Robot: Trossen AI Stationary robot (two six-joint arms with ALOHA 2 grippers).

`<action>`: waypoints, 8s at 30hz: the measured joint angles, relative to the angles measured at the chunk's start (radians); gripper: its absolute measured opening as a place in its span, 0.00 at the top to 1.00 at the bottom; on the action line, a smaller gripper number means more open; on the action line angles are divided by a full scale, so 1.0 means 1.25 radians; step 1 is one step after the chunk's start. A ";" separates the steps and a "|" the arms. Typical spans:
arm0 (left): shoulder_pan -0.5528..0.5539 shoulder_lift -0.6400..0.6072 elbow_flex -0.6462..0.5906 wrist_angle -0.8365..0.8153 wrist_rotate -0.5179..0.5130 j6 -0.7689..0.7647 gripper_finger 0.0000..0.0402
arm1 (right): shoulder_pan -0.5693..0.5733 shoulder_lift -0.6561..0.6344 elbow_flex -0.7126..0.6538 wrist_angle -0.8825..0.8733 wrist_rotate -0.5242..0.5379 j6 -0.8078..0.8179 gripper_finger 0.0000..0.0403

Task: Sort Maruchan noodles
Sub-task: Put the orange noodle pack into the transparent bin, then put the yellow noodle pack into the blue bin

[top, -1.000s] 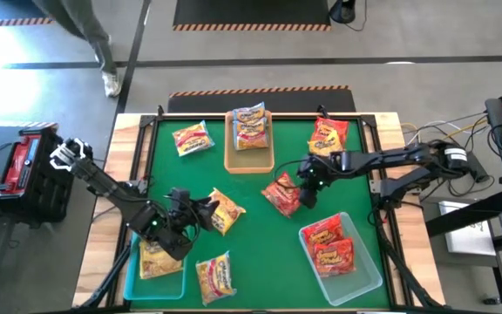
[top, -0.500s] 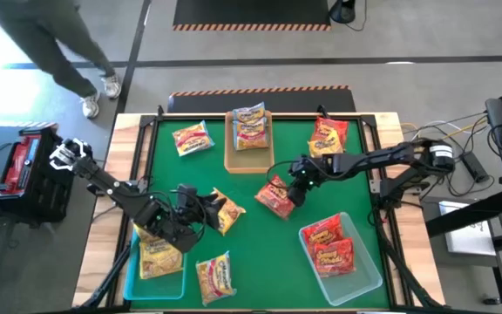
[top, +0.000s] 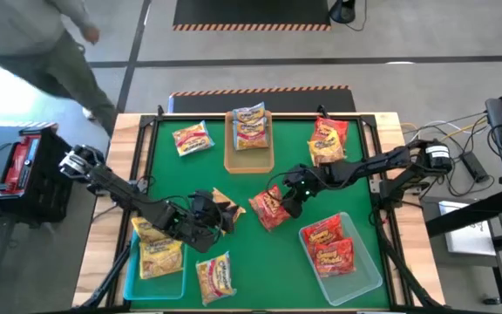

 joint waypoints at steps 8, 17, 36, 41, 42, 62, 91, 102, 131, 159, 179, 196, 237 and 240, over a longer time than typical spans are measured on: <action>0.026 0.108 0.000 0.122 0.064 0.000 0.56 | 0.005 0.000 0.000 0.045 -0.010 0.016 0.70; 0.046 0.246 0.085 0.149 0.090 0.002 0.60 | 0.005 -0.004 0.000 0.038 -0.097 0.021 0.70; 0.114 0.440 0.277 0.026 0.180 0.023 0.76 | 0.010 -0.043 0.000 -0.033 -0.104 0.019 0.71; 0.120 0.461 0.273 0.001 0.186 0.013 0.80 | 0.008 -0.071 0.000 -0.073 -0.104 0.026 0.71; 0.121 0.464 0.273 -0.006 0.189 0.008 0.80 | 0.008 -0.071 0.000 -0.077 -0.104 0.029 0.70; 0.122 0.490 0.275 -0.014 0.200 -0.008 0.81 | 0.008 -0.024 0.000 -0.024 -0.078 0.146 0.42; 0.121 0.490 0.273 -0.049 0.228 -0.009 0.81 | -0.002 0.132 -0.002 0.215 -0.089 0.206 0.43; 0.121 0.485 0.297 -0.058 0.228 -0.003 0.81 | -0.001 0.108 -0.002 0.210 -0.089 0.175 0.63; 0.034 0.420 0.340 -0.324 0.103 -0.262 0.81 | -0.009 -0.167 -0.003 -0.063 -0.152 -0.072 0.74; -0.053 0.376 0.355 -0.310 0.117 -0.318 0.81 | 0.392 -0.457 -0.003 -0.126 -0.235 0.226 0.74; -0.085 0.376 0.398 -0.305 0.061 -0.451 0.81 | 0.557 -0.455 -0.001 -0.444 -0.148 0.173 0.74; -0.077 0.376 0.431 -0.299 -0.002 -0.578 0.81 | 0.560 -0.430 -0.001 -0.518 -0.112 -0.172 0.73; -0.058 0.377 0.457 -0.333 -0.051 -0.566 0.81 | 0.545 -0.326 0.111 -0.630 0.163 -0.351 0.38; -0.058 0.377 0.457 -0.333 -0.051 -0.566 0.81 | 0.542 -0.325 0.134 -0.648 0.170 -0.320 0.38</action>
